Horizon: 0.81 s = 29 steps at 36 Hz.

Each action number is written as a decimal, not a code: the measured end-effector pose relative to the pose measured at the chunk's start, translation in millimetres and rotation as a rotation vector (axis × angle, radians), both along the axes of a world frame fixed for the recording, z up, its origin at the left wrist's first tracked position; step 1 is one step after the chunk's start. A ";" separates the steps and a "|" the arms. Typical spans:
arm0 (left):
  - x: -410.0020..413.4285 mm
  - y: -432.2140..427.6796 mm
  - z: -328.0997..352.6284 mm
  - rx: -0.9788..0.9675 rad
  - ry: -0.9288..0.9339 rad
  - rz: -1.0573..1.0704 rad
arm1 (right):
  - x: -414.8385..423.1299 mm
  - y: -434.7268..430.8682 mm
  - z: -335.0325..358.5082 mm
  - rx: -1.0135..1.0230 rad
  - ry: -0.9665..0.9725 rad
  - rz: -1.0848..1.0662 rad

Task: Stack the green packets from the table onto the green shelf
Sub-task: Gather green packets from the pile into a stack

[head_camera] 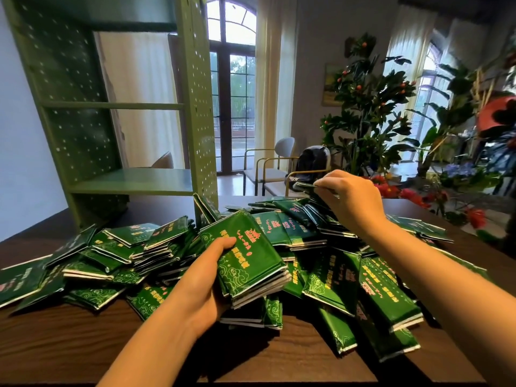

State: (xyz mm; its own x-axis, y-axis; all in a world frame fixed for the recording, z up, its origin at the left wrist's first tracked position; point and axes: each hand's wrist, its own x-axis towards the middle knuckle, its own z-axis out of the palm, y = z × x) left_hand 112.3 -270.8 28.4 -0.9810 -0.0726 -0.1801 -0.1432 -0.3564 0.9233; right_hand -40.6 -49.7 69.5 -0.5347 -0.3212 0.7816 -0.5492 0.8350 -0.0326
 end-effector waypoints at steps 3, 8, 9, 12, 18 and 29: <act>-4.5 6.2 2.3 0.099 -0.057 0.032 | 6.2 -6.6 2.8 -0.134 0.032 0.063; -11.1 5.6 0.4 0.117 -0.047 0.046 | 17.8 -21.3 1.5 -0.577 -0.306 0.383; -10.8 5.2 -1.0 0.120 -0.050 0.044 | 22.7 -25.4 1.7 -0.664 -0.369 0.459; -9.2 4.3 -1.1 0.131 -0.040 0.034 | 37.4 -36.8 1.8 -0.836 -0.493 0.615; -7.5 -2.0 -1.9 0.095 -0.063 0.023 | 56.9 -53.6 4.1 -1.233 -0.846 0.764; -5.5 -16.9 -15.3 0.040 -0.048 -0.017 | 69.8 -61.5 1.7 -1.189 -1.016 0.892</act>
State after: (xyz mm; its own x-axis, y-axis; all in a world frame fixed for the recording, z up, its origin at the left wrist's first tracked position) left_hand 106.8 -287.7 13.1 -0.9721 -0.0479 -0.2298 -0.1936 -0.3896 0.9004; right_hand 29.2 -111.2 71.2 -0.9001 -0.3206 0.2951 -0.1586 -0.3897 -0.9072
